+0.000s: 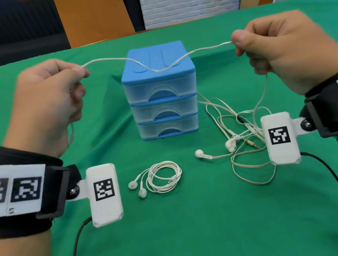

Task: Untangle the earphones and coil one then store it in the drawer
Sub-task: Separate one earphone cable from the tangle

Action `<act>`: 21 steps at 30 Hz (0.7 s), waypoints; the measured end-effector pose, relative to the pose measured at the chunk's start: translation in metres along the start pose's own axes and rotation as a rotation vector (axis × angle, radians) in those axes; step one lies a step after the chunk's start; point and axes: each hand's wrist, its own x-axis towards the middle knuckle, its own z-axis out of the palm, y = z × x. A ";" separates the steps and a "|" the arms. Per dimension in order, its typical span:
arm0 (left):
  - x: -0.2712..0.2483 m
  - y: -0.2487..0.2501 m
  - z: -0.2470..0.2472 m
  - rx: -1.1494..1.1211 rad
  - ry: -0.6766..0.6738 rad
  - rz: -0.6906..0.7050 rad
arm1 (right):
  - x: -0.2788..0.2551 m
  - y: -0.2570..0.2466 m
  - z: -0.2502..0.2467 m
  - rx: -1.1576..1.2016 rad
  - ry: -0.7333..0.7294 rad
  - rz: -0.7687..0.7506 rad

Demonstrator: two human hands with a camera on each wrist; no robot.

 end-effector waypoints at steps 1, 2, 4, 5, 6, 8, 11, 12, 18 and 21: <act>-0.002 0.001 0.004 0.010 -0.037 0.008 | -0.001 -0.004 0.002 -0.028 -0.065 -0.017; -0.005 0.003 0.008 0.034 -0.079 0.033 | -0.002 -0.009 0.004 -0.068 -0.137 -0.036; -0.012 0.007 0.017 0.135 -0.179 0.126 | -0.005 -0.020 0.010 -0.124 -0.251 -0.065; -0.016 0.009 0.021 0.188 -0.224 0.171 | -0.007 -0.025 0.012 -0.135 -0.285 -0.071; -0.020 0.012 0.025 0.224 -0.254 0.201 | -0.009 -0.029 0.015 -0.131 -0.306 -0.067; -0.026 0.016 0.031 0.246 -0.281 0.230 | -0.012 -0.036 0.020 -0.046 -0.334 -0.035; -0.035 0.023 0.041 0.174 -0.375 0.195 | -0.017 -0.044 0.028 0.207 -0.354 0.037; -0.039 0.026 0.045 0.135 -0.431 0.177 | -0.019 -0.047 0.032 0.292 -0.368 0.053; -0.055 0.026 0.065 -0.140 -0.748 0.052 | -0.021 -0.058 0.039 0.577 -0.390 0.084; -0.057 0.024 0.065 -0.154 -0.797 0.078 | -0.020 -0.058 0.035 0.626 -0.328 0.102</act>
